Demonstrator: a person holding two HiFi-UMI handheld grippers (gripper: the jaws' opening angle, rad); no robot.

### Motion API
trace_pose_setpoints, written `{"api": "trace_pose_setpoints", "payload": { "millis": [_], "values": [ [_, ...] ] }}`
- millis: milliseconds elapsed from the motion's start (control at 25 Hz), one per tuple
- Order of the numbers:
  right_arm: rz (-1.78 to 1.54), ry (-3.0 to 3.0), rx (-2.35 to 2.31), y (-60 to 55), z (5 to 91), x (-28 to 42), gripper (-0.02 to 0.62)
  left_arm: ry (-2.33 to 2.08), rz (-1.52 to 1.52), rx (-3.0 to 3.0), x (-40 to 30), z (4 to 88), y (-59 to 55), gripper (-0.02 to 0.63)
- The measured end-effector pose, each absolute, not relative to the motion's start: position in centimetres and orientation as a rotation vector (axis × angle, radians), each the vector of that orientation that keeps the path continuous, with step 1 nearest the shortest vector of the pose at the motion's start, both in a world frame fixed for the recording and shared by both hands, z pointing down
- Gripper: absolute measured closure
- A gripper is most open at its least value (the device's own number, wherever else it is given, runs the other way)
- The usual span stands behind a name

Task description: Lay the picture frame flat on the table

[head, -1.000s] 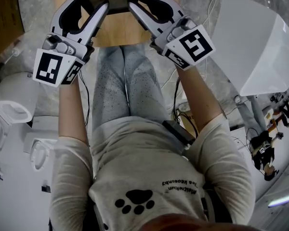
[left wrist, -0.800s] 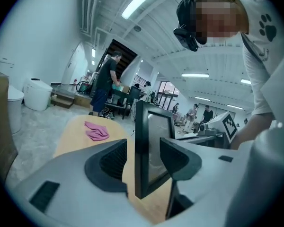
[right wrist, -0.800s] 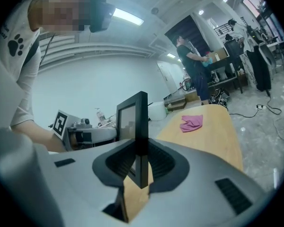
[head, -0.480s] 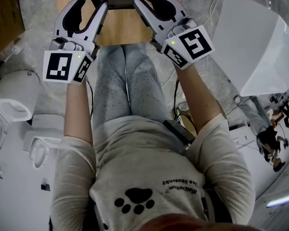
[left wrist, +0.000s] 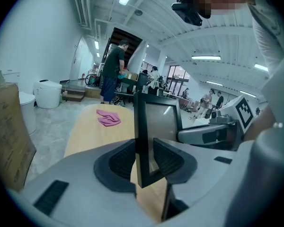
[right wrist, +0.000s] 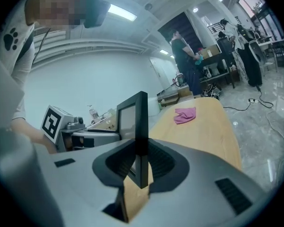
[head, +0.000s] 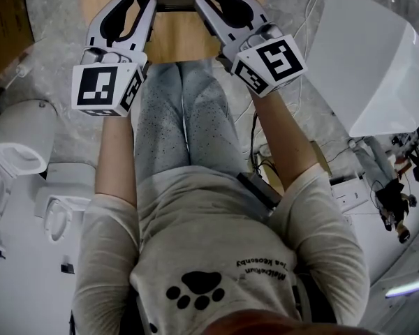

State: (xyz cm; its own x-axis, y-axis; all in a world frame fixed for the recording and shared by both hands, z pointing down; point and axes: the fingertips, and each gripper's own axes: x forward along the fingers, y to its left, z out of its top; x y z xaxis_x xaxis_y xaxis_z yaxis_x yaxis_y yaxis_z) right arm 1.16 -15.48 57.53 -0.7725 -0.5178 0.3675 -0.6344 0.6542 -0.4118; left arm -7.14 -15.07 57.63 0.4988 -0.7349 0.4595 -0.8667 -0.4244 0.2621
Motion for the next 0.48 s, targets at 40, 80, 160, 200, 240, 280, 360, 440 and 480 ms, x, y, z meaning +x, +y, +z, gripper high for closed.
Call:
{"api": "trace_pose_setpoints", "payload": {
  "millis": [40,80,160,200,240,280,360,440,480],
  "values": [
    [0.790,-2.648,0.940,-15.5,57.8,1.2,0.511,-1.319,0.392,2.273,-7.1,57.9,-15.1,0.481],
    [0.797,-2.642,0.941,-15.5,58.2,1.3,0.511,-1.319,0.404,2.264,-7.0,58.3,-15.1,0.483],
    [0.811,-2.627,0.942,-15.4,59.1,1.4,0.511,-1.317,0.428,2.246,-6.9,59.2,-15.0,0.485],
    [0.817,-2.619,0.940,-15.4,59.5,1.5,0.511,-1.316,0.438,2.236,-6.8,59.6,-14.9,0.486],
    [0.822,-2.612,0.938,-15.3,60.0,1.5,0.511,-1.315,0.445,2.227,-6.8,60.1,-14.8,0.488],
    [0.825,-2.605,0.935,-15.3,60.5,1.5,0.511,-1.313,0.449,2.218,-6.8,60.5,-14.8,0.488],
    [0.833,-2.592,0.931,-15.2,61.2,1.6,0.511,-1.306,0.456,2.202,-6.7,61.3,-14.6,0.489],
    [0.844,-2.579,0.929,-15.1,62.0,1.7,0.511,-1.296,0.467,2.191,-6.7,62.1,-14.5,0.492],
    [0.850,-2.572,0.928,-15.1,62.4,1.7,0.511,-1.291,0.472,2.185,-6.7,62.5,-14.5,0.494]
  ]
}}
